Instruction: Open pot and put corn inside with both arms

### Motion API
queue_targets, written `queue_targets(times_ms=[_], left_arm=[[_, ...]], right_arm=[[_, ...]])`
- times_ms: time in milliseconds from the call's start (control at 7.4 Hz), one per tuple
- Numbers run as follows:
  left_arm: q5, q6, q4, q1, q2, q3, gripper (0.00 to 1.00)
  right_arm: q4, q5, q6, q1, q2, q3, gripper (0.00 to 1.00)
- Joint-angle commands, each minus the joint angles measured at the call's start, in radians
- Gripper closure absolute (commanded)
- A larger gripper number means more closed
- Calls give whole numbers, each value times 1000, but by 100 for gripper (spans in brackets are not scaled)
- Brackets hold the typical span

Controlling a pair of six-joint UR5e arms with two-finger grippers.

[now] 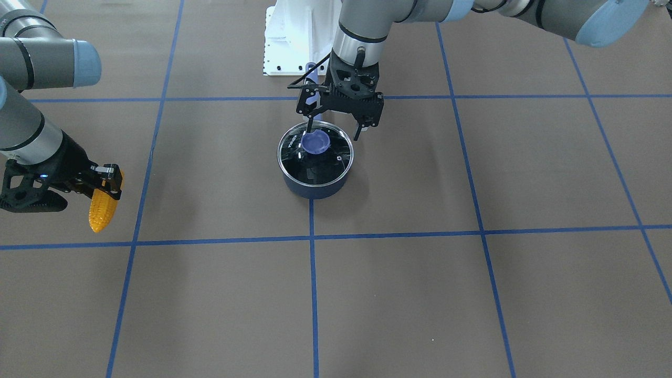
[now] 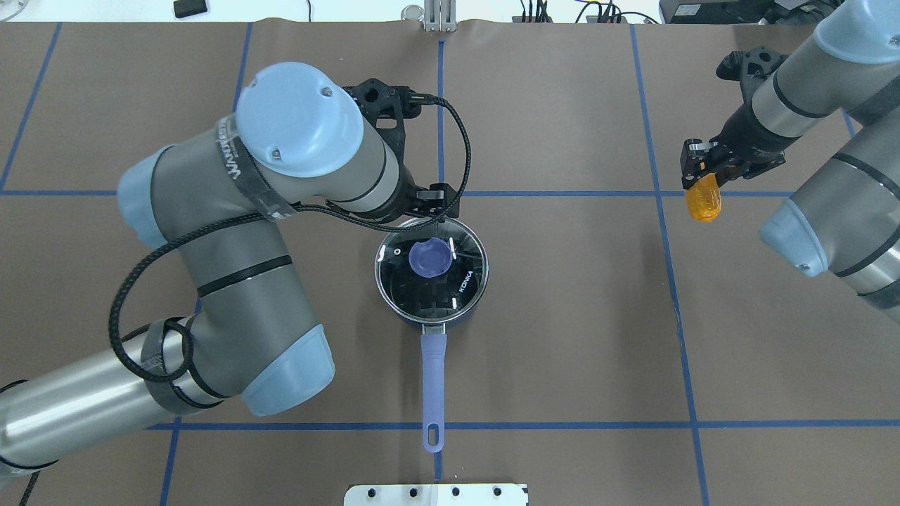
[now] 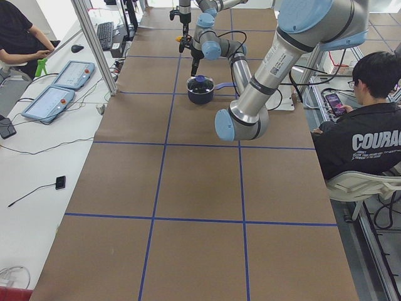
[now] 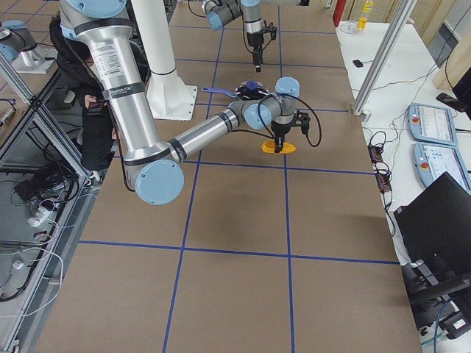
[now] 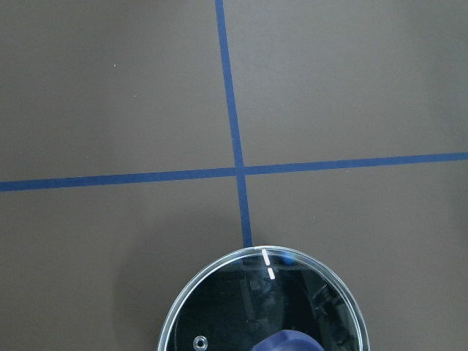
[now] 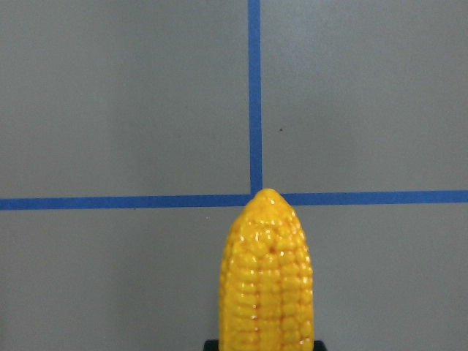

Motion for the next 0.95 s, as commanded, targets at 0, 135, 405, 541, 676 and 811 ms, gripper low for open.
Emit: queue_targets(times_ms=[0, 135, 405, 541, 676, 811], left_arm=[[21, 12, -9, 30, -28, 72, 3], [22, 13, -10, 31, -30, 86, 3], [22, 15, -12, 40, -41, 112, 3], [24, 15, -12, 51, -42, 117, 3], [24, 16, -12, 56, -39, 123, 3], [46, 59, -12, 67, -38, 130, 3]], right_arm=[[-5, 0, -8, 4, 5, -1, 59], [-3, 0, -9, 4, 5, -1, 59], [-3, 0, -9, 2, 7, -1, 59], [-3, 0, -9, 4, 7, -1, 59], [-3, 0, -9, 4, 5, -3, 59], [-3, 0, -9, 4, 5, -1, 59]])
